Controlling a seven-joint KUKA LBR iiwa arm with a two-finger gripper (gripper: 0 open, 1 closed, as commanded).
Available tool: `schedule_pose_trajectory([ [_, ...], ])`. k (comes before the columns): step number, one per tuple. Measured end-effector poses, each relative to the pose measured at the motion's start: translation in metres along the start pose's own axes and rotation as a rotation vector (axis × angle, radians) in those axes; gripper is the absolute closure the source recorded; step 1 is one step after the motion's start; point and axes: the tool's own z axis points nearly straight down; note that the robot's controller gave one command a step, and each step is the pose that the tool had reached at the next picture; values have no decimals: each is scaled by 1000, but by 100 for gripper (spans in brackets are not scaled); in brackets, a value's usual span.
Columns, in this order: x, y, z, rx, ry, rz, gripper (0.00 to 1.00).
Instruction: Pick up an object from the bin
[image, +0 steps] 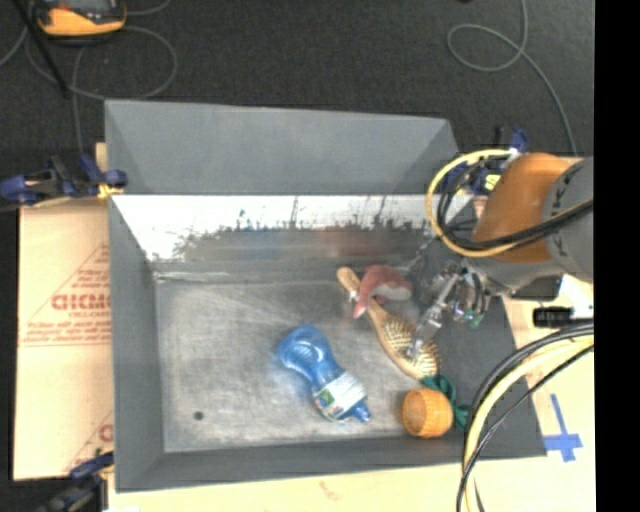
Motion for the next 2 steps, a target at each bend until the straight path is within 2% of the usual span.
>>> schedule_pose_trajectory([
  [1,1,2,15,-2,25,141,100],
  [2,1,2,15,-2,25,141,100],
])
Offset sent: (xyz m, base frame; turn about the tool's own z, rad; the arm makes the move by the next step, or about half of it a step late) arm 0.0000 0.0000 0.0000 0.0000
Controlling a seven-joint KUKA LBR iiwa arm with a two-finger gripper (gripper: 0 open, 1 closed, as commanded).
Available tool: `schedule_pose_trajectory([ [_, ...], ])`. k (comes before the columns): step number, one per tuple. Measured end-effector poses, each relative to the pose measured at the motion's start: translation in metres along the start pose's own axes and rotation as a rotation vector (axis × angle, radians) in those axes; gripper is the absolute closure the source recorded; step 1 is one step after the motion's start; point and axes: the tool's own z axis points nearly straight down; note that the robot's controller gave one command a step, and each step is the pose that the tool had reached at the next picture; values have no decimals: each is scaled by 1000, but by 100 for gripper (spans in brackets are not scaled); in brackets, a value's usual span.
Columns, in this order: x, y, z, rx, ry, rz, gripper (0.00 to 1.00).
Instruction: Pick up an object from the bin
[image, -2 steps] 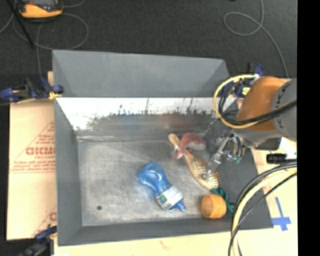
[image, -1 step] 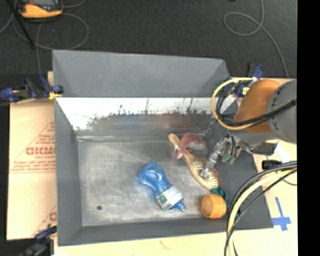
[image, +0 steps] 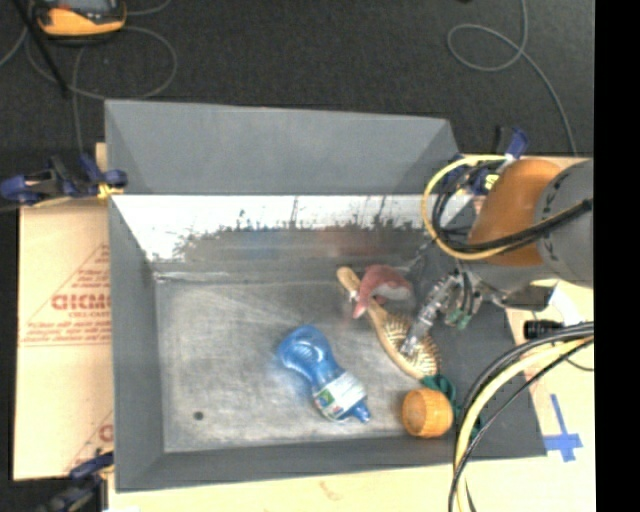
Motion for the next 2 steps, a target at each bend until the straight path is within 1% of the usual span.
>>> schedule_pose_trajectory([
  [1,1,0,-2,2,0,-1,100],
  [2,6,-1,-15,8,10,-3,100],
])
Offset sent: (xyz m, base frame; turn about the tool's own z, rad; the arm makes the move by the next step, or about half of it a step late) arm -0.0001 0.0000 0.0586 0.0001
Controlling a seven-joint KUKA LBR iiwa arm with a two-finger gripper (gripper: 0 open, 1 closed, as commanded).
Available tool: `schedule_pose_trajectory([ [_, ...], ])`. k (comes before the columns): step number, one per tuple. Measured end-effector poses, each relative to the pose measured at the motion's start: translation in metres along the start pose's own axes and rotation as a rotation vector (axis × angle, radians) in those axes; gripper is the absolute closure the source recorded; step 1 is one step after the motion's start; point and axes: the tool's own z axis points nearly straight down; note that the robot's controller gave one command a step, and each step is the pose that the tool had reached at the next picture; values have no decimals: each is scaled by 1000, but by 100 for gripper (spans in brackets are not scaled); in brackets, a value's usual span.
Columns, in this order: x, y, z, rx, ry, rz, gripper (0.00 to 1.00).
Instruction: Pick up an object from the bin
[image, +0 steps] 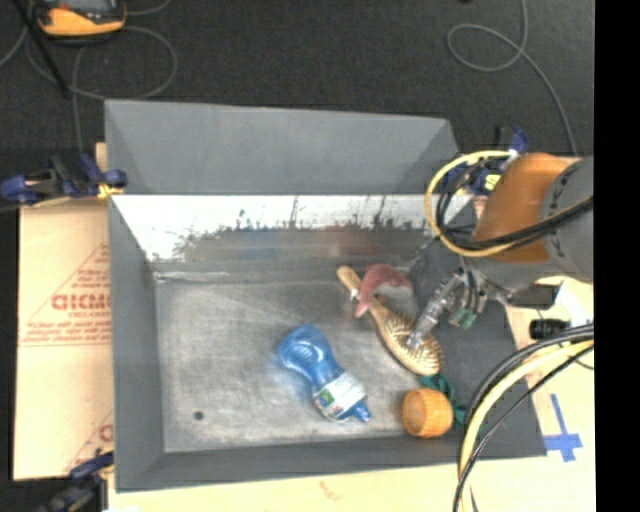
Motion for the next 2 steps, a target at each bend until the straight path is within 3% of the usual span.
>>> schedule_pose_trajectory([
  [2,-2,0,-25,1,-24,-4,100],
])
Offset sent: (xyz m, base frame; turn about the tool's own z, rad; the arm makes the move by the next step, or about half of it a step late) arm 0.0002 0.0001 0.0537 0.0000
